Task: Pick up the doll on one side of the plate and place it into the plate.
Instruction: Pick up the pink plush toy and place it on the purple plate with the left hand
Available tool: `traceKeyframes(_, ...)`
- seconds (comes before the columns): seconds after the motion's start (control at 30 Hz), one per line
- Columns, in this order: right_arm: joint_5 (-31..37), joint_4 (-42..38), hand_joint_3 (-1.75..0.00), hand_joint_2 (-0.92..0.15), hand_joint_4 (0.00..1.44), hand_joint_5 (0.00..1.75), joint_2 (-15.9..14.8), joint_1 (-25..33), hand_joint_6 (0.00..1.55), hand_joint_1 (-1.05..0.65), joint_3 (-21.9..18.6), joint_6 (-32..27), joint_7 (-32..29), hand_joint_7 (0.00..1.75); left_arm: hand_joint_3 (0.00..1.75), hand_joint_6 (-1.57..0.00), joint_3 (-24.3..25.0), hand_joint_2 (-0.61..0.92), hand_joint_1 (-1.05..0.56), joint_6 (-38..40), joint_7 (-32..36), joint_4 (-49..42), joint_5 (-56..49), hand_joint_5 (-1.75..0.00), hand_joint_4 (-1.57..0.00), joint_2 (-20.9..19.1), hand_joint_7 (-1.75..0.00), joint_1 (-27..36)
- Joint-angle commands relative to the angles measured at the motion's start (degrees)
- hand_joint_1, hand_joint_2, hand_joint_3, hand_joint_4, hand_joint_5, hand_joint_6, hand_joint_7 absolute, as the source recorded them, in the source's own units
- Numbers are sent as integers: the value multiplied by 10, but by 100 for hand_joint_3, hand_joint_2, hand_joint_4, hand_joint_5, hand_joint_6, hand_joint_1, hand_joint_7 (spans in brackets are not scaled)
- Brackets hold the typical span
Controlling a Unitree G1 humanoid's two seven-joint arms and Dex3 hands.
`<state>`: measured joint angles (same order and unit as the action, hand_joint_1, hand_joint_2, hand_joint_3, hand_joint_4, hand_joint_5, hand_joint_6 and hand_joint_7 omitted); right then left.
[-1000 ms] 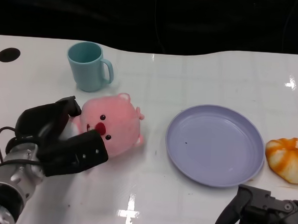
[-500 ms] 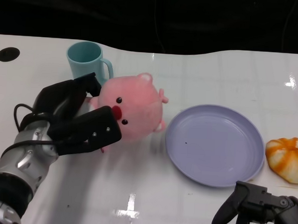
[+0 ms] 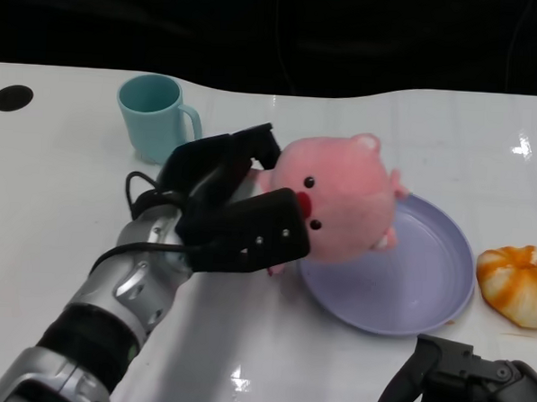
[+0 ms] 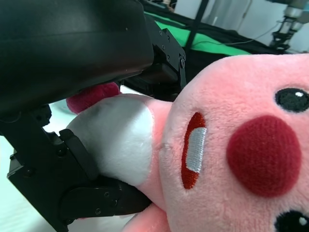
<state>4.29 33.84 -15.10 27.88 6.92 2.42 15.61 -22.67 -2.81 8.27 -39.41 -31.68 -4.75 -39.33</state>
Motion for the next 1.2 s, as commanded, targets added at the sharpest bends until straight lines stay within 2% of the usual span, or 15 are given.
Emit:
traceKeyframes(0.03, 4, 13, -108, -54, 68, 163, 2, 4, 62, -6, 7, 1, -4, 126, 124, -74, -9, 41, -20, 7, -3, -16, -8, -175, -97, 19, -175, -41)
traceKeyframes(0.37, 14, 11, -110, -52, 69, 164, 8, 3, 63, -9, 18, 6, -11, 127, 124, -72, -27, 41, -20, 26, 0, -109, -9, -175, -97, 83, -175, -107)
traceKeyframes(0.5, 19, 11, -111, -52, 70, 163, 11, 3, 63, -10, 22, 5, -14, 126, 109, -65, -35, 46, -21, 37, 0, -158, -14, -175, -93, 111, -175, -139)
traceKeyframes(0.67, 23, 12, -110, -52, 70, 163, 15, 3, 64, -9, 25, 4, -17, 126, 99, -68, -27, 48, -22, 40, 4, -209, -5, -175, -93, 132, -175, -169)
traceKeyframes(0.7, 23, 12, -110, -52, 70, 162, 16, 3, 64, -9, 25, 3, -17, 126, 90, -68, -24, 50, -21, 43, 2, -220, -2, -175, -91, 136, -158, -175)
traceKeyframes(0.73, 23, 11, -111, -52, 70, 162, 16, 3, 64, -9, 25, 4, -16, 125, 71, -74, -21, 57, -23, 46, -2, -228, 1, -175, -86, 139, -117, -180)
traceKeyframes(0.8, 23, 11, -111, -52, 70, 162, 17, 3, 64, -8, 25, 5, -16, 125, 46, -85, -17, 68, -25, 50, -16, -239, 7, -175, -82, 143, -67, -189)
traceKeyframes(0.83, 23, 11, -111, -52, 70, 162, 17, 3, 64, -8, 25, 5, -15, 125, 37, -86, -18, 73, -26, 50, -26, -242, 10, -174, -79, 143, -48, -191)
traceKeyframes(0.87, 22, 12, -111, -52, 70, 162, 17, 3, 64, -9, 25, 3, -15, 125, 25, -83, -19, 80, -28, 47, -39, -241, 12, -168, -77, 141, -26, -191)
traceKeyframes(0.9, 21, 12, -111, -52, 70, 162, 16, 3, 64, -9, 25, 1, -14, 125, 19, -75, -21, 85, -35, 44, -50, -240, 13, -149, -57, 138, -16, -191)
traceKeyframes(0.93, 21, 12, -111, -52, 70, 162, 16, 3, 64, -10, 24, 1, -14, 125, 15, -69, -27, 89, -40, 42, -61, -237, 9, -127, -46, 135, -10, -190)
traceKeyframes(0.97, 20, 11, -111, -52, 70, 162, 16, 3, 64, -9, 24, 3, -14, 125, 16, -56, -36, 91, -50, 39, -72, -235, 1, -85, -40, 131, -4, -190)
traceKeyframes(1.03, 18, 10, -111, -52, 70, 163, 16, 3, 64, -9, 22, 5, -13, 125, 24, -35, -53, 92, -63, 38, -90, -233, -13, -44, -25, 124, -1, -191)
traceKeyframes(1.13, 16, 8, -111, -52, 70, 163, 15, 3, 64, -8, 20, 6, -12, 125, 35, -15, -67, 92, -79, 37, -122, -227, -21, -21, -5, 118, 0, -193)
traceKeyframes(1.2, 19, 8, -111, -51, 70, 162, 14, 3, 64, -9, 20, 6, -13, 125, 41, -9, -75, 92, -87, 37, -138, -222, -27, -6, -1, 115, -1, -193)
